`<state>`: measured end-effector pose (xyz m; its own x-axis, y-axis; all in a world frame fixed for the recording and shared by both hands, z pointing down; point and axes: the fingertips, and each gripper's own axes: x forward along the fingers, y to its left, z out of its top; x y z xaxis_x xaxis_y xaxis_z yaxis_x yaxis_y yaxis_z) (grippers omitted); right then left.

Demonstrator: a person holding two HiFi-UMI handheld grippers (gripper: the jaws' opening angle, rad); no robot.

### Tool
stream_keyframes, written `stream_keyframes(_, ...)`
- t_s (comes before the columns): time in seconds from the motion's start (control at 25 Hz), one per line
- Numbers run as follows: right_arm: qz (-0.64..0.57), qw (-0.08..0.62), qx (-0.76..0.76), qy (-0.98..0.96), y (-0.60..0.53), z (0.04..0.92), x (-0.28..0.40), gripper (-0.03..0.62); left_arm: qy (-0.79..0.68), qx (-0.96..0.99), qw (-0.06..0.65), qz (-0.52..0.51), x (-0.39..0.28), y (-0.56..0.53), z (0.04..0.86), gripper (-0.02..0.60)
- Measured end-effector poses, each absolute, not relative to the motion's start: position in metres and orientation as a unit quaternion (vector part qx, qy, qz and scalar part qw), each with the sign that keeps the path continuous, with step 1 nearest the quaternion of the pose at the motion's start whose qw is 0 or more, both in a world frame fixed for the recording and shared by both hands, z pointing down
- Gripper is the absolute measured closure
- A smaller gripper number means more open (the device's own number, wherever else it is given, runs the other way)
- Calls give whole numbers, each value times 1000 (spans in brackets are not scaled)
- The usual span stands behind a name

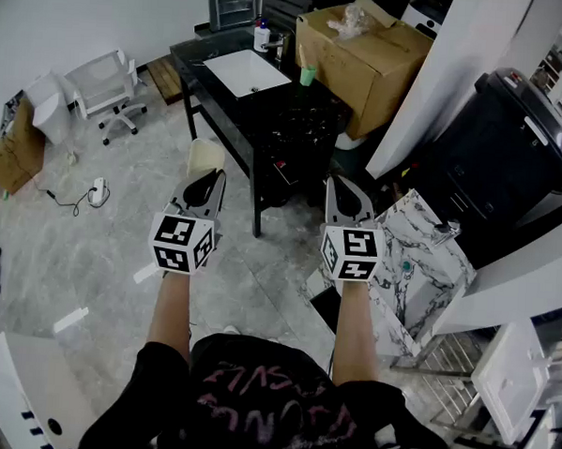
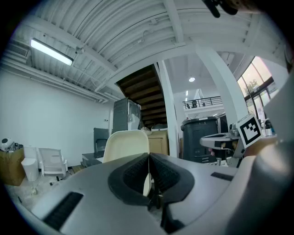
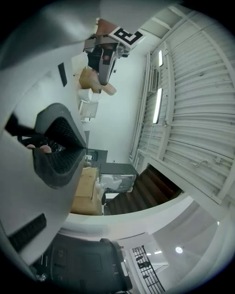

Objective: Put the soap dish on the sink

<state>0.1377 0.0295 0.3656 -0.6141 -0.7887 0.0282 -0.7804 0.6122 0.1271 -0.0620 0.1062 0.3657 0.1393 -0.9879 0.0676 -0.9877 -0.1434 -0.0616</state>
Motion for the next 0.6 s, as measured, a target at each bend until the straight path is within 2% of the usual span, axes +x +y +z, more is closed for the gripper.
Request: stream_keyframes(0.6, -60, 44, 435, -898, 25, 366, 114, 589, 649, -759, -8, -43, -83, 99, 374, 560)
